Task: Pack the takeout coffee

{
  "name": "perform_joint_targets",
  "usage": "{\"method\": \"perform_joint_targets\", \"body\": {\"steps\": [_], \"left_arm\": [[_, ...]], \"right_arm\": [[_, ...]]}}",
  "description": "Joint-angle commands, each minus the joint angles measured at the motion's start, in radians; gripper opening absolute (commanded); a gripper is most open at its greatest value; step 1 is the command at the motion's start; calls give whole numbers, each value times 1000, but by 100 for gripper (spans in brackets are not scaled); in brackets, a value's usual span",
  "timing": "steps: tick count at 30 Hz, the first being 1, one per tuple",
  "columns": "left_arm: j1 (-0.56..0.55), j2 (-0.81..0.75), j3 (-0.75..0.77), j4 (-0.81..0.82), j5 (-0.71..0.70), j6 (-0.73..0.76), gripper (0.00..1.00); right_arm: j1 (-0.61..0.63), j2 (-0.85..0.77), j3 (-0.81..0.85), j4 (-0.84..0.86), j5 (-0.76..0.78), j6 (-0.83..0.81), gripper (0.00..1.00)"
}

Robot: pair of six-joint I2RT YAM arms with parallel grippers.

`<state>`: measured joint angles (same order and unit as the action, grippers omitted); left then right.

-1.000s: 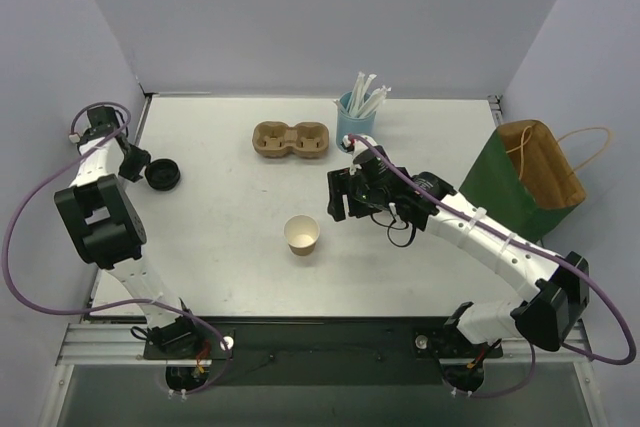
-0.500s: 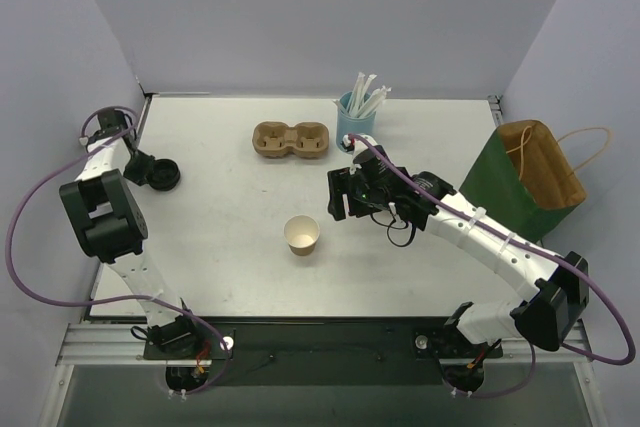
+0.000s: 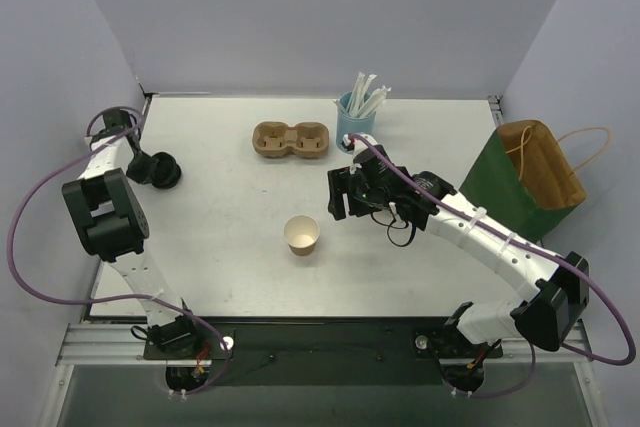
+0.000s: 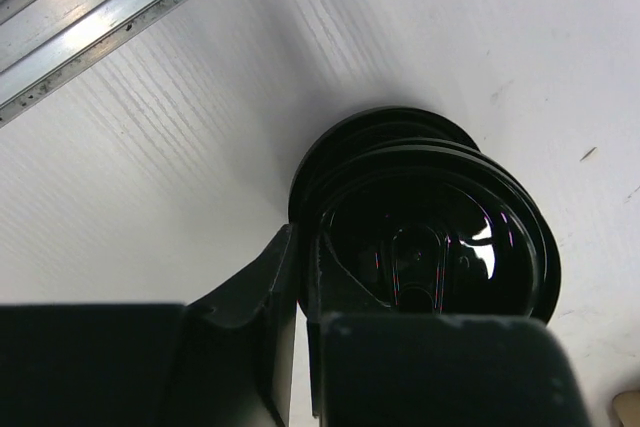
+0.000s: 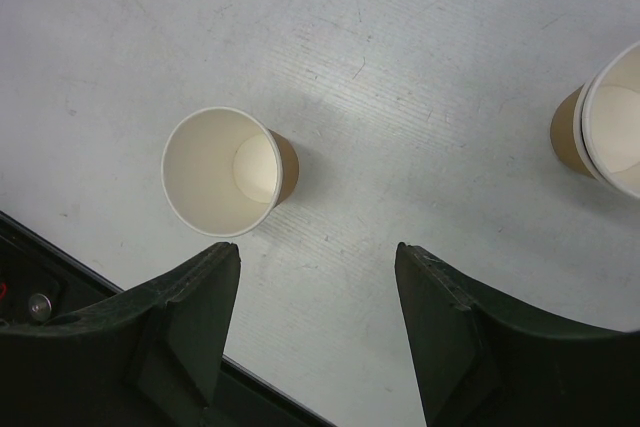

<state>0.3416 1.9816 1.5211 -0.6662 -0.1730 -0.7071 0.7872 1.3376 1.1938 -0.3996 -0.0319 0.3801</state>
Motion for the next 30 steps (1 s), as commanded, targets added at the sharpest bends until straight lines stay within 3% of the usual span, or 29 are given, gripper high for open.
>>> {"method": "perform_joint_targets", "body": {"steps": [1,14,30], "left_arm": [[-4,-40,53,-33,-23,17,10],[-9,-17,90,-73,-26,54,20],[-18,5,99,-58,-25,87,22]], "right_arm": [[6,-32,30,18,21,-6,64],[10,-23,29,19,12,5,64],[12,-31,29,19,17,6,64]]}}
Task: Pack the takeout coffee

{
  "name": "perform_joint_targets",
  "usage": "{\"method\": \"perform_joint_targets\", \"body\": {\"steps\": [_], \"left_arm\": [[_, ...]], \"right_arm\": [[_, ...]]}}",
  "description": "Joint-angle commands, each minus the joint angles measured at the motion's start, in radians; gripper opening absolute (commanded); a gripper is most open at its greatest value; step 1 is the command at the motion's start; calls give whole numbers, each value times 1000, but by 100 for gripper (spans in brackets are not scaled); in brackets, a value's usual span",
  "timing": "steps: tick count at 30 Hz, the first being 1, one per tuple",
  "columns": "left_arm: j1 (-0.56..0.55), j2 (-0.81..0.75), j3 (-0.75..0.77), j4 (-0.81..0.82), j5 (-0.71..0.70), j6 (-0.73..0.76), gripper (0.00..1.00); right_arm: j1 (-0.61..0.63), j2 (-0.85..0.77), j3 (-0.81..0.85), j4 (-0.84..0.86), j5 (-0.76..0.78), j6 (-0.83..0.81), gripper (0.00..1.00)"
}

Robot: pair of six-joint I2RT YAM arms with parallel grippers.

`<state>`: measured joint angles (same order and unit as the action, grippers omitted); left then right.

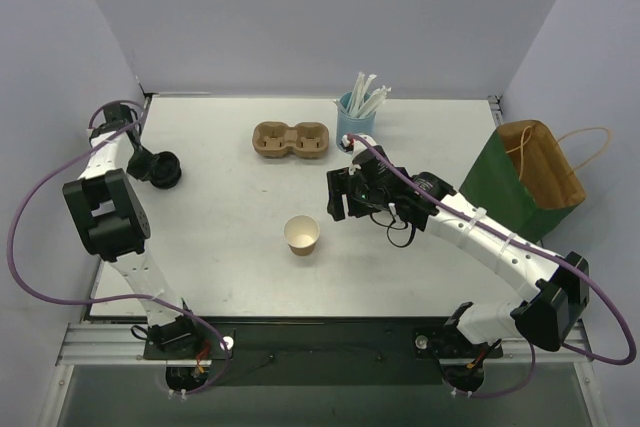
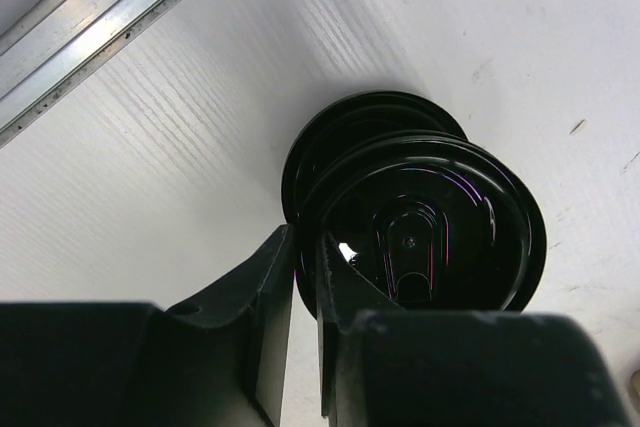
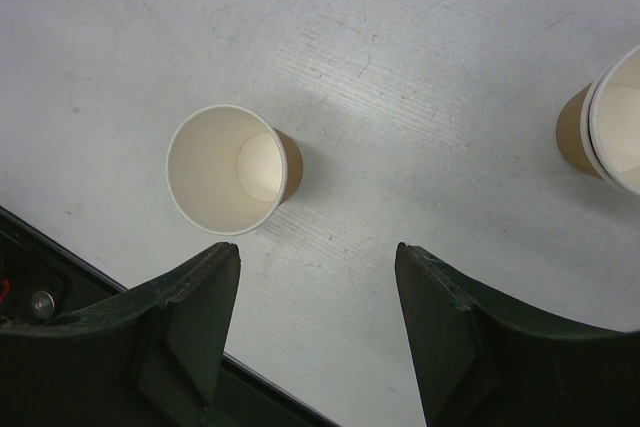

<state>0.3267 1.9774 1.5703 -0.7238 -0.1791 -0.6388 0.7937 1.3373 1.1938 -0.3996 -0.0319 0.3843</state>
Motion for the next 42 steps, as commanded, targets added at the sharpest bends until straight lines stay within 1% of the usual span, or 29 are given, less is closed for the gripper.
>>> {"method": "perform_joint_targets", "body": {"steps": [1,12,17,28,33,38,42], "left_arm": [[-3,11,51,-2,-31,21,22],[-17,24,74,-23,-60,31,25],[-20,23,76,-26,-69,34,24],[-21,38,97,-51,-86,45,27],[-26,40,100,-49,-85,51,24],[-26,44,109,-55,-88,53,28],[-26,43,117,-60,-92,54,29]], "right_arm": [[6,-32,29,19,18,1,64],[7,-46,27,19,23,-4,64],[7,-47,26,18,23,-4,64],[7,-52,26,18,26,-2,64],[7,-58,24,18,29,-4,64],[7,-58,27,16,26,-5,64],[7,-56,27,16,29,-7,64]]}}
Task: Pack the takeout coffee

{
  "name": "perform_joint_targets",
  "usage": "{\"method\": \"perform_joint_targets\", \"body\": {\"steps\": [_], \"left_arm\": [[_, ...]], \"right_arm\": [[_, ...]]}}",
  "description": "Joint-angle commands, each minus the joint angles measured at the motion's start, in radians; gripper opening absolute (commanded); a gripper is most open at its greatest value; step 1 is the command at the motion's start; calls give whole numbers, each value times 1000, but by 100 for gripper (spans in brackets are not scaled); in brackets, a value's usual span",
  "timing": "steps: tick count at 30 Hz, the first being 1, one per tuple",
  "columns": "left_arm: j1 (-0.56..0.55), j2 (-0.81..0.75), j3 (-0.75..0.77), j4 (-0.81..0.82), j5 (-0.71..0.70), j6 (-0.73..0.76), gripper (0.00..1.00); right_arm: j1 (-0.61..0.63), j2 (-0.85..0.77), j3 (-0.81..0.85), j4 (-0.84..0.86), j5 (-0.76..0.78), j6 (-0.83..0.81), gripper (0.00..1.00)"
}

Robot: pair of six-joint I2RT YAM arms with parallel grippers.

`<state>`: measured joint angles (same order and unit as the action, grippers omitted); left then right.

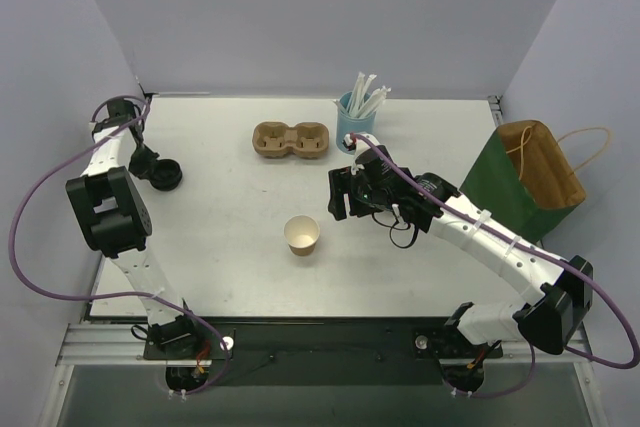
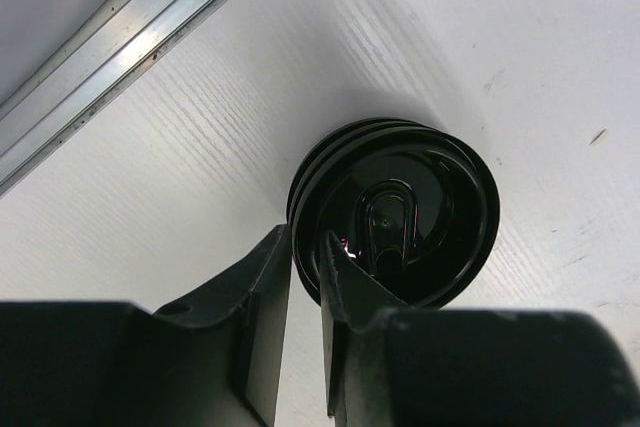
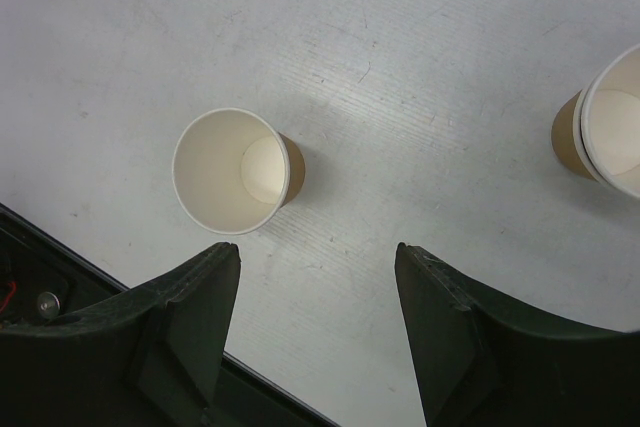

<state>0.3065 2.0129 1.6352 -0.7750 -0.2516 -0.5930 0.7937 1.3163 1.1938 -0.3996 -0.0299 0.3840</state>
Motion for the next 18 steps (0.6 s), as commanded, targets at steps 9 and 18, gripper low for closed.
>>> {"method": "perform_joint_targets", "body": {"steps": [9,18], "left_arm": [[-4,29,69,-9,-18,27,29],[-6,50,77,-6,-40,48,29]], "right_arm": [[7,-37,35,13,27,-11,64],[7,-40,38,11,27,-17,64]]}}
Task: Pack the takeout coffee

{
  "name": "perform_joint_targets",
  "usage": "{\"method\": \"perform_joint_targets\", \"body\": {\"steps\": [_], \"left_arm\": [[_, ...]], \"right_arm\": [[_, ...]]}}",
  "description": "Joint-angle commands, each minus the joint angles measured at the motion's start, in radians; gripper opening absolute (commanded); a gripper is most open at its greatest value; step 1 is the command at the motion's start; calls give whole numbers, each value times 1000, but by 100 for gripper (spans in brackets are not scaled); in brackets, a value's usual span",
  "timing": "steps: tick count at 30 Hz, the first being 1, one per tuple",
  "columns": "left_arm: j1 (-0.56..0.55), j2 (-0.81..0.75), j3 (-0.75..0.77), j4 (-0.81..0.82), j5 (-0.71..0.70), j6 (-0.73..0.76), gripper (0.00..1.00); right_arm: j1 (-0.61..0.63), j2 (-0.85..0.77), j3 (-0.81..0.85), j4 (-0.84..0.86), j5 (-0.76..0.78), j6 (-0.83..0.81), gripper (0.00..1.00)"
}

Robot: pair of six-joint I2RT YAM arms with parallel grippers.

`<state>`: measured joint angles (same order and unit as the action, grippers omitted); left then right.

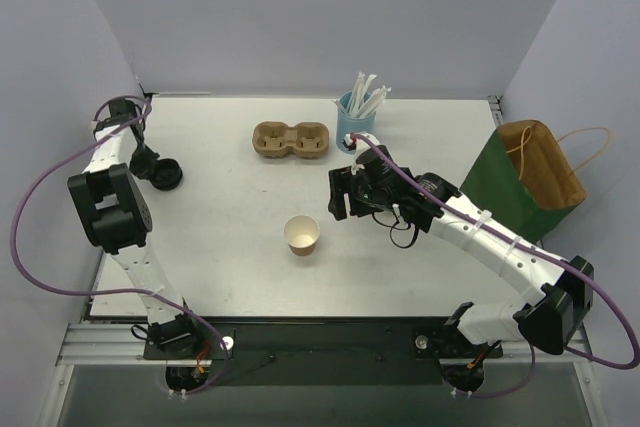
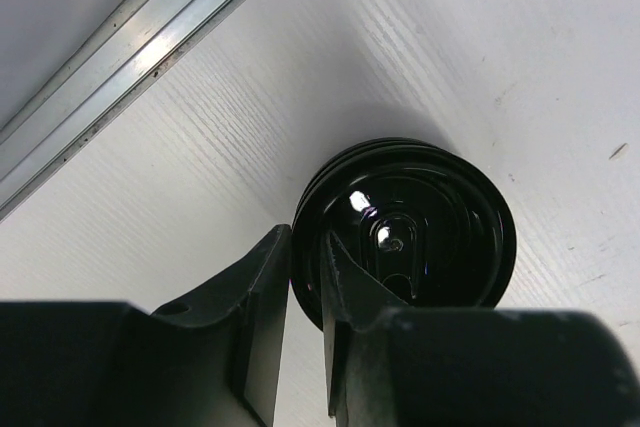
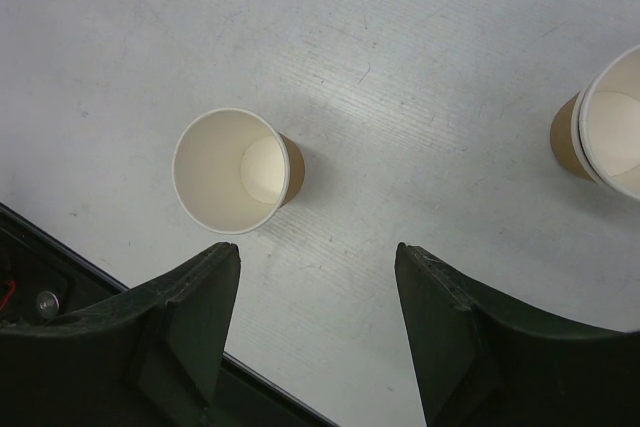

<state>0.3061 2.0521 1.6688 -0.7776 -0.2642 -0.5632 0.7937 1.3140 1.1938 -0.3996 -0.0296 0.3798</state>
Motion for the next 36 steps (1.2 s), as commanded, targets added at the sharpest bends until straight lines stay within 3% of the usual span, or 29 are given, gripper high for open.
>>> {"method": "perform_joint_targets", "body": {"steps": [1,6,11,19,36], "left_arm": [[-5,11,42,1,-26,20,29],[-10,6,43,12,-33,26,27],[-13,-7,28,35,-20,29,34],[-15,-12,23,75,29,55,35],[-15,5,17,64,22,60,29]], "right_arm": [[7,-38,36,11,26,-15,64],[7,-35,33,11,26,-15,64],[7,-35,30,11,26,-13,64],[7,-48,24,11,26,-15,64],[6,-55,16,11,54,-16,64]]}}
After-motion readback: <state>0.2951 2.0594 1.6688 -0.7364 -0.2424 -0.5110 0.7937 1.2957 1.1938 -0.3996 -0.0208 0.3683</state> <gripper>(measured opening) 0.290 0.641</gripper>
